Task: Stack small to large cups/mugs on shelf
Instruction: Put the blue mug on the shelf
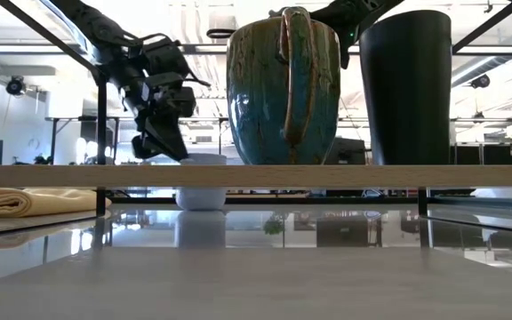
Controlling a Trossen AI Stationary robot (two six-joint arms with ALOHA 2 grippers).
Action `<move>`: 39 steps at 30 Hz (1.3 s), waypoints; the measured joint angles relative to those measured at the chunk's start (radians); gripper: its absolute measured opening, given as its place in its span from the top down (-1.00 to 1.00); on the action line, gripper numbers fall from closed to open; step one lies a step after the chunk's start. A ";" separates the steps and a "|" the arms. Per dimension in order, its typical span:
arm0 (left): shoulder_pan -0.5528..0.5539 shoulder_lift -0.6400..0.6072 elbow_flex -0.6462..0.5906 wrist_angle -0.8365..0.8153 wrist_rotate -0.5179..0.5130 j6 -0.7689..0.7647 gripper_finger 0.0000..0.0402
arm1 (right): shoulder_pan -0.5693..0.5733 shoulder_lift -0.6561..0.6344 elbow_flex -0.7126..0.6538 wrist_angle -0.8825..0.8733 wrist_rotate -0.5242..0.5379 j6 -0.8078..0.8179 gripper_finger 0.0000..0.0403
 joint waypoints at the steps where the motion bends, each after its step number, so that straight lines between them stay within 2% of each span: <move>1: -0.002 0.005 0.000 0.020 -0.001 -0.004 0.82 | 0.000 0.000 0.000 -0.001 0.000 0.000 0.95; 8: -0.003 0.020 0.005 0.061 -0.001 -0.029 0.82 | 0.002 0.000 0.000 -0.007 0.000 -0.003 0.95; 15: -0.003 -0.018 0.005 -0.021 -0.003 -0.029 0.82 | 0.003 0.000 -0.003 -0.007 0.022 -0.030 0.94; 16: -0.003 -0.028 0.005 -0.036 -0.016 -0.029 0.82 | 0.003 0.000 -0.003 -0.008 0.026 -0.040 0.93; 20: -0.003 -0.089 0.004 -0.134 -0.214 -0.026 0.82 | 0.002 0.000 -0.003 -0.005 0.027 -0.048 0.78; 22: -0.001 -0.119 0.004 -0.157 -0.274 -0.027 0.82 | 0.000 0.000 -0.003 0.006 0.027 -0.048 0.66; 26: 0.002 -0.176 0.004 -0.179 -0.300 -0.058 0.79 | 0.000 0.000 0.014 0.019 0.041 -0.052 0.42; 30: 0.004 -0.203 0.004 -0.202 -0.376 -0.185 0.67 | -0.001 0.000 0.052 0.022 0.096 -0.043 0.23; 33: 0.004 -0.230 0.003 -0.240 -0.415 -0.261 0.59 | -0.004 0.000 0.076 0.009 0.142 -0.043 0.18; 39: 0.003 -0.313 0.003 -0.319 -0.458 -0.269 0.56 | -0.009 0.063 0.152 -0.069 0.151 -0.092 0.19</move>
